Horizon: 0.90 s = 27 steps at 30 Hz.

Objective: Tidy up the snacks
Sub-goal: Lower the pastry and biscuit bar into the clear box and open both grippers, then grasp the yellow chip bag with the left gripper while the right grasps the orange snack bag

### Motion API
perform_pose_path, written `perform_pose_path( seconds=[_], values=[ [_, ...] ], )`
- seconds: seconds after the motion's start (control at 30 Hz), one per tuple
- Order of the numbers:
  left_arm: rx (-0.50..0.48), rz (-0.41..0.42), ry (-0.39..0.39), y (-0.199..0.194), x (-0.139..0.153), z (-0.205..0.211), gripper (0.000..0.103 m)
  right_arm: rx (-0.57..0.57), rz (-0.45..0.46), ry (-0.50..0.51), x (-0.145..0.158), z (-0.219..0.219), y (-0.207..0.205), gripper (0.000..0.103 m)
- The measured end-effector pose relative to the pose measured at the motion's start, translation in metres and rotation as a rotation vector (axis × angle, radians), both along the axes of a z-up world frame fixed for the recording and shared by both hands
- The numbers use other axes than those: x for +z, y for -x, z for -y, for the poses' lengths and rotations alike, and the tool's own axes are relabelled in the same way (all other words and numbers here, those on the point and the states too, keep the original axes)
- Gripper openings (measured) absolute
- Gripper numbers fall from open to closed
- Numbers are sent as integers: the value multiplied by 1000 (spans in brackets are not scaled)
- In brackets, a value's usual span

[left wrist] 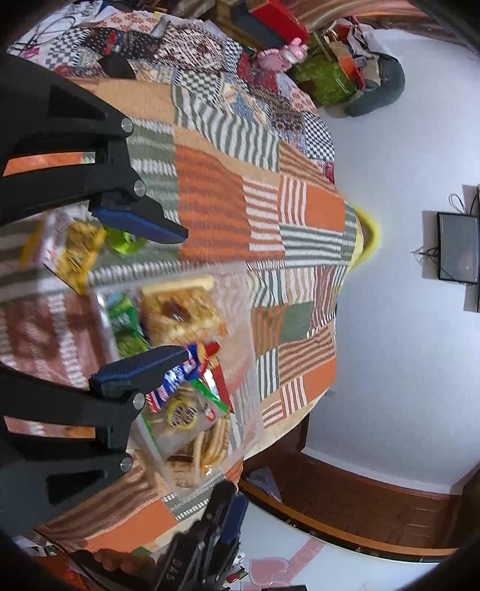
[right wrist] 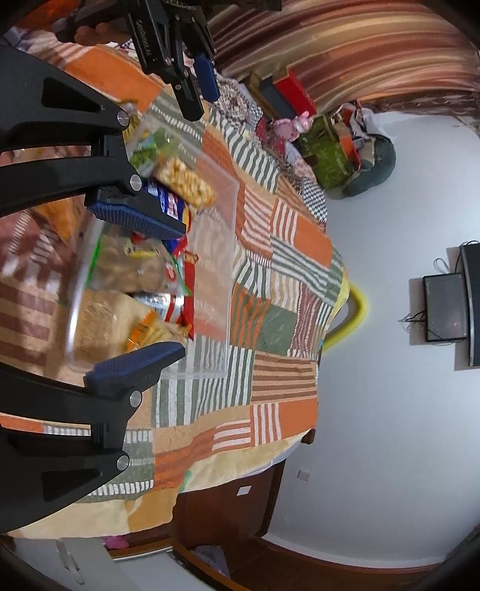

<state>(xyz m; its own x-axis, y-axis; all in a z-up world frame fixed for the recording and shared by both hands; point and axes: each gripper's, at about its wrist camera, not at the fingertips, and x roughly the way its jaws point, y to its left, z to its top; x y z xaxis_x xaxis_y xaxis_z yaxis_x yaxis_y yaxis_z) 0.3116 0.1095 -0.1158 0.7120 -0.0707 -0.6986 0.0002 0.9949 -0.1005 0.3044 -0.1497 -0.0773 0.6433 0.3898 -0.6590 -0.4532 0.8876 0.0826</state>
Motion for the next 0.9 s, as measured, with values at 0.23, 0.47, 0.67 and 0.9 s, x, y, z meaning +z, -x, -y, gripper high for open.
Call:
perform_pose_path(
  seconds=[0.23, 0.47, 0.67, 0.9],
  values=[
    [41, -68, -6, 32, -20, -28, 58, 16, -25, -22, -6, -5, 21, 59],
    [43, -144, 13, 50, -51, -40, 58, 35, -87, -23, -27, -15, 38, 63],
    [26, -190, 28, 57, -76, -43, 62, 51, -135, -25, -45, -28, 46, 70],
    [-12, -213, 40, 49, -94, -39, 62, 67, -214, -7, -72, -44, 43, 70]
  ],
)
